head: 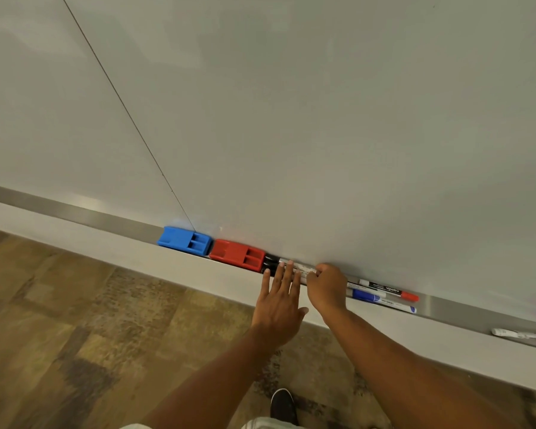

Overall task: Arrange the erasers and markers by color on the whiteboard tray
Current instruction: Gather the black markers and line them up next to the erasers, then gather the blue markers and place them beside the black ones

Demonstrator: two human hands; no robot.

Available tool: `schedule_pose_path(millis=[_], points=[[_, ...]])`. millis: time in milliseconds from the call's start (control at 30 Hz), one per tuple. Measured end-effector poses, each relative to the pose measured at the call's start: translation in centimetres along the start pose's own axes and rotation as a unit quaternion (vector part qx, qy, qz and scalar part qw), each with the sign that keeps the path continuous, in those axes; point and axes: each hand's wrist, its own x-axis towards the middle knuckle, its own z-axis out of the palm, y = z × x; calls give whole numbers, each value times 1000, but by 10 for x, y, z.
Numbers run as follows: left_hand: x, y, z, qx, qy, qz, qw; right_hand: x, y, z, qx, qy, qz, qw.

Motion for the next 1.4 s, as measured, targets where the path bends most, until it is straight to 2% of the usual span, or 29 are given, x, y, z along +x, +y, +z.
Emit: schedule_pose_path(millis=[267,433,533,633,767,933,1400], points=[[2,-5,3,-4,-1,-2,1000,-2,2,2,-7,-11,-2,1000],[5,-2,1,-7,6,5,1000,-10,11,-8,-33,0,-50,998],[7,2,-4,-18,26,13,999,-15,21,-16,-62,16,-110,992],[7,9,-7,-38,48,24,998,-14,39,-28,-135,52,-176,974],[8,21,-6,-44,49,46,997,-9,68,-46,-251,73,-249,933],[9,37,0,-39,30,68,997,-7,111,-61,-350,75,-285,889],[8,95,3,-22,-7,94,995,1,198,-149,-415,72,-168,892]])
